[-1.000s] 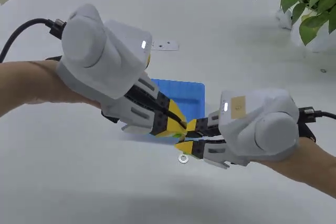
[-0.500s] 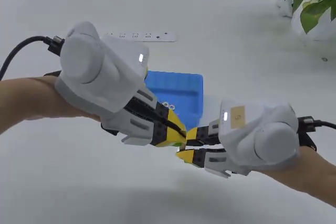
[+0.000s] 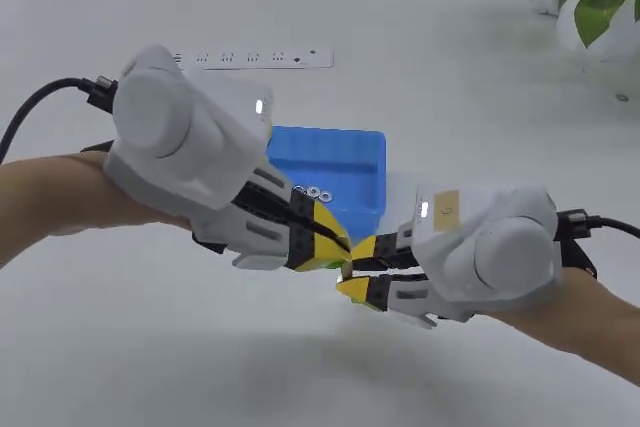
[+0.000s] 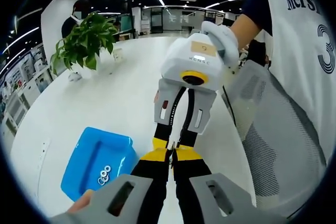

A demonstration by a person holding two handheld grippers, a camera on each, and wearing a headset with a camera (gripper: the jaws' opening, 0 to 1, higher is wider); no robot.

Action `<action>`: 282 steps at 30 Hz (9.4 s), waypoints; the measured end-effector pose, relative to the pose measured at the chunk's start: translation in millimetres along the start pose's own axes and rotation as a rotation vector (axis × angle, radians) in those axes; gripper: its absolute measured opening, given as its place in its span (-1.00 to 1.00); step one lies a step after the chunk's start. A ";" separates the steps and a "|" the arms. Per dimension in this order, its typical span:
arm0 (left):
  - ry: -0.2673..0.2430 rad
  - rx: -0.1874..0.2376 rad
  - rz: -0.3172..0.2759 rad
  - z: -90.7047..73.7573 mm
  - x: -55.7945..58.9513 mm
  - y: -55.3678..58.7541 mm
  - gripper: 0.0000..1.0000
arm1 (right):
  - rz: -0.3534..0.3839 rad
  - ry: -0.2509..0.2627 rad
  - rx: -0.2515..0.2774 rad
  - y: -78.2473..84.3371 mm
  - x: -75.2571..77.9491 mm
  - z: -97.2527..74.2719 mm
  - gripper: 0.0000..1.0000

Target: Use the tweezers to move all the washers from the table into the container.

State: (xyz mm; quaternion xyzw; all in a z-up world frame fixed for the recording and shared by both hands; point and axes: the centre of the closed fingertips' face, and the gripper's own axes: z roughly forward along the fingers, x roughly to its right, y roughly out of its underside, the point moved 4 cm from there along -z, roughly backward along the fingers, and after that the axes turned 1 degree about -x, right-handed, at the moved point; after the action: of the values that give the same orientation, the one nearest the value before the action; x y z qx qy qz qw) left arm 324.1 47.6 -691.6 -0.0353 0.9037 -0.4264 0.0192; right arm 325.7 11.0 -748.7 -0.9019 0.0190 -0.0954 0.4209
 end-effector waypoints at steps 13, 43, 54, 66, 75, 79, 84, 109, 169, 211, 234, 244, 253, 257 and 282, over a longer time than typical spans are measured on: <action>0.011 -0.019 0.013 0.4 -2.1 3.0 -0.87 | 0.001 -0.011 0.005 0.1 1.2 5.4 -0.77; 0.044 -0.024 0.005 9.5 -0.7 -1.3 -0.87 | 0.023 -0.028 -0.003 2.2 1.9 6.3 -0.80; 0.039 -0.048 0.000 -3.3 9.2 -0.2 -0.87 | -0.014 -0.036 -0.007 -7.3 -9.2 2.1 -0.80; 0.002 -0.037 0.055 -29.3 12.6 -18.3 -0.87 | -0.048 -0.006 0.024 -34.8 -6.4 -9.7 -0.80; -0.027 -0.034 0.109 -48.9 6.2 -32.0 -0.87 | -0.100 0.022 0.033 -56.7 5.2 -17.4 -0.80; -0.041 -0.028 0.120 -57.5 -0.7 -35.9 -0.87 | -0.117 0.032 0.042 -65.2 14.1 -18.2 -0.80; -0.064 -0.021 0.131 -66.1 -11.5 -39.8 -0.87 | -0.137 0.049 0.057 -75.3 26.7 -16.8 -0.80; -0.066 -0.045 0.035 -45.6 -96.1 -3.5 -0.86 | -0.100 0.068 0.021 -45.1 99.6 30.5 -0.80; -0.150 -0.045 0.083 -84.3 -63.4 -18.1 -0.88 | -0.120 0.077 0.048 -79.3 72.5 -6.7 -0.84; -0.015 -0.160 -0.070 -8.1 -2.0 92.6 -0.88 | -0.188 -0.166 -0.201 -4.4 -4.3 33.8 -0.84; -0.042 -0.234 -0.034 13.1 -18.2 107.9 -0.88 | -0.128 -0.189 -0.237 13.8 7.3 42.8 -0.79; -0.076 -0.217 -0.086 12.6 -16.0 108.3 -0.82 | -0.110 -0.193 -0.268 13.1 8.4 44.5 -0.73; -0.193 -0.242 -0.121 4.1 -9.1 112.0 -0.62 | -0.071 -0.066 -0.184 4.9 8.4 24.6 -0.63; -0.257 -0.128 -0.204 -11.7 7.6 103.4 -0.46 | 0.052 0.043 -0.074 3.5 10.5 -7.2 -0.58; -0.517 0.062 -0.084 -104.6 45.4 27.0 0.99 | 0.064 0.308 -0.011 -34.1 -5.1 -81.3 1.00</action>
State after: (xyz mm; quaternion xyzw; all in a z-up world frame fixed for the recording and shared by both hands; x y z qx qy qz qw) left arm 270.8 141.6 -646.1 -0.1799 0.8530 -0.4311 0.2329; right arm 303.8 -27.9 -672.5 -0.8777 0.1126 -0.2190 0.4110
